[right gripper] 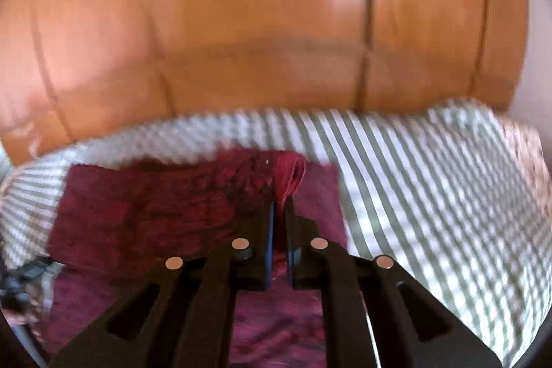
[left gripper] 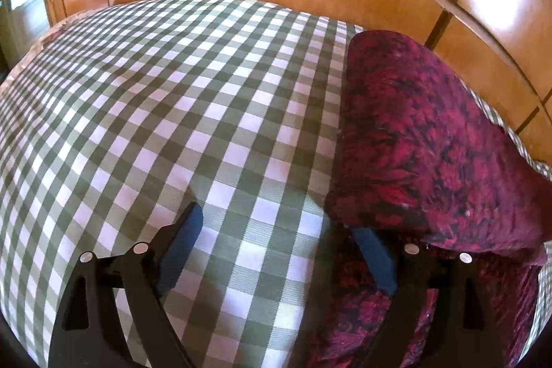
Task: Fold small clothes
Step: 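Fold the side of the top inward with the left tool while the right tool holds the collar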
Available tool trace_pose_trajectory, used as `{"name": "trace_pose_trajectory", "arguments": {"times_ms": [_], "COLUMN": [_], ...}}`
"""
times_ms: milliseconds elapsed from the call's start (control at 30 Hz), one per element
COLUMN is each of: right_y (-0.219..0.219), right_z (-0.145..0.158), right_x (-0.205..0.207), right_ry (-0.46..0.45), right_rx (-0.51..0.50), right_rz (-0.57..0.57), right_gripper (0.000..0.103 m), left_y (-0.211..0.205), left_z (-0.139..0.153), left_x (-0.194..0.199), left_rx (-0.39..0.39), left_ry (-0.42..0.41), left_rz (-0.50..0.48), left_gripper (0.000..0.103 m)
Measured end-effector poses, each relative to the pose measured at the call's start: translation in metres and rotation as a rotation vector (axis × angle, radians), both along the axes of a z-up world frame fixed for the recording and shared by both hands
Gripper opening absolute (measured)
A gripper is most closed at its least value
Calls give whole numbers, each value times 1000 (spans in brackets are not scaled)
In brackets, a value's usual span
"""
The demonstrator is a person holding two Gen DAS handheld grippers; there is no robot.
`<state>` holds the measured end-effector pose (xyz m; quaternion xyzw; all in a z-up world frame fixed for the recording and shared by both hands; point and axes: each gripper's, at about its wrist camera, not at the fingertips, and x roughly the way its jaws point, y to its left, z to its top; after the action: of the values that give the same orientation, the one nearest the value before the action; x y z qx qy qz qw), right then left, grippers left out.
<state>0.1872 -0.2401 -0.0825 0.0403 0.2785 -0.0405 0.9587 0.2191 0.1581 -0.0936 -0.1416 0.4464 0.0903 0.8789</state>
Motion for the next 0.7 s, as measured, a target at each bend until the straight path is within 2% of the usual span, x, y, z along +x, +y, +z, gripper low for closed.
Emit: {"name": "trace_pose_trajectory", "arguments": {"times_ms": [67, 167, 200, 300, 333, 433, 500, 533, 633, 700], "right_y": [-10, -9, -8, -14, -17, -21, -18, -15, 4, 15], "right_z": [-28, -43, -42, -38, -35, -22, -10, -6, 1, -1], "right_x": [9, 10, 11, 12, 5, -10, -23, -26, -28, -23], "right_ry": [58, 49, 49, 48, 44, 5, -37, -50, -57, -41], "right_rx": [6, -14, -18, 6, 11, 36, 47, 50, 42, 33], "right_rz": [-31, -44, -46, -21, -18, -14, 3, 18, 83, 104], "right_gripper": [4, 5, 5, 9, 14, 43, 44, 48, 55, 58], "left_y": [-3, -5, -4, -6, -4, -7, -15, -24, -52, -67], "left_z": [-3, -5, -4, 8, 18, 49, 63, 70, 69, 56], "left_x": [1, 1, 0, -15, -25, -48, -52, -51, -35, -21], "left_rx": [14, 30, 31, 33, 17, 32, 40, 31, 17, 25], "left_ry": [11, 17, 19, -1, -52, -220, -283, -307, -296, -236], "left_rz": [-4, -13, -14, -16, -23, -52, -102, -156, -284, -335], "left_gripper": [87, 88, 86, 70, 70, 70, 70, 70, 70, 79]}}
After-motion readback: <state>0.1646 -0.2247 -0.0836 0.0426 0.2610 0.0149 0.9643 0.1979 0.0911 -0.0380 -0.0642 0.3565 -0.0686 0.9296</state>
